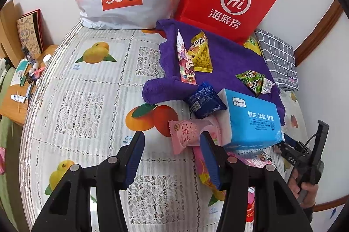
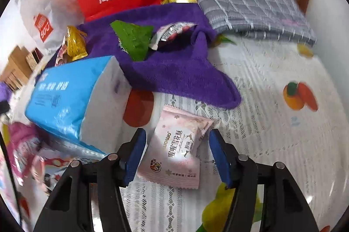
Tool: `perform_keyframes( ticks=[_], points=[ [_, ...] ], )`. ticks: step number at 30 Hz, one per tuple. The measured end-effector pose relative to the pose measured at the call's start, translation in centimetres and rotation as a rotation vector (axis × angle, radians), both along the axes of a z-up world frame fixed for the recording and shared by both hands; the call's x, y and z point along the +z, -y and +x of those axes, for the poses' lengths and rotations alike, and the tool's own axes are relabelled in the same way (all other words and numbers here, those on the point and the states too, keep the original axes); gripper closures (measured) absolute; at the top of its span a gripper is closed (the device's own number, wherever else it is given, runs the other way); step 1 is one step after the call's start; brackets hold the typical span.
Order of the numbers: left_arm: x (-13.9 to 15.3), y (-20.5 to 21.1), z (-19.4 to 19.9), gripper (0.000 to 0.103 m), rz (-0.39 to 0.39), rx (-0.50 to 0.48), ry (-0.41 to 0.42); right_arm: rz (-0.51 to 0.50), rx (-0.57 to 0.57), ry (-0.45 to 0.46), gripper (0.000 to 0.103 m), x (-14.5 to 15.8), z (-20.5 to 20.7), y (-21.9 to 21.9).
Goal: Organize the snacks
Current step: 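Grasp the pink-white wowo packet with the right gripper while the left moves toward the pink chip bag, then grasp the pink chip bag with the left gripper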
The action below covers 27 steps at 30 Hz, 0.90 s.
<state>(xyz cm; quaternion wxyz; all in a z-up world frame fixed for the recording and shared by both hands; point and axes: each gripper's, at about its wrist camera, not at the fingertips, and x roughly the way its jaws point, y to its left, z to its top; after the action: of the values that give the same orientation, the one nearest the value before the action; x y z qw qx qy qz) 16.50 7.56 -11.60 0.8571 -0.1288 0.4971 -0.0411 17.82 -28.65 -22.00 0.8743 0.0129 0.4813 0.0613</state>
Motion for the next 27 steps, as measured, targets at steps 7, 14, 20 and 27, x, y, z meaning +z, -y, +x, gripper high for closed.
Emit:
perform_keyframes(
  ticks=[7, 14, 20, 27],
  points=[
    [0.3, 0.7, -0.4, 0.053, -0.011, -0.016, 0.009, -0.041, -0.009, 0.064, 0.055, -0.3, -1.3, -0.2],
    [0.1, 2.4, -0.7, 0.052, -0.054, -0.062, -0.005, -0.036, -0.010, 0.083, 0.056, -0.1, -2.7, 0.3],
    [-0.2, 4.3, -1.3, 0.043, -0.105, -0.103, -0.010, -0.019, -0.017, 0.094, 0.056, -0.1, -3.7, 0.7],
    [-1.3, 5.6, -1.6, 0.039, -0.170, -0.128, -0.056, -0.039, -0.026, 0.095, 0.056, -0.2, -4.0, 0.4]
  ],
)
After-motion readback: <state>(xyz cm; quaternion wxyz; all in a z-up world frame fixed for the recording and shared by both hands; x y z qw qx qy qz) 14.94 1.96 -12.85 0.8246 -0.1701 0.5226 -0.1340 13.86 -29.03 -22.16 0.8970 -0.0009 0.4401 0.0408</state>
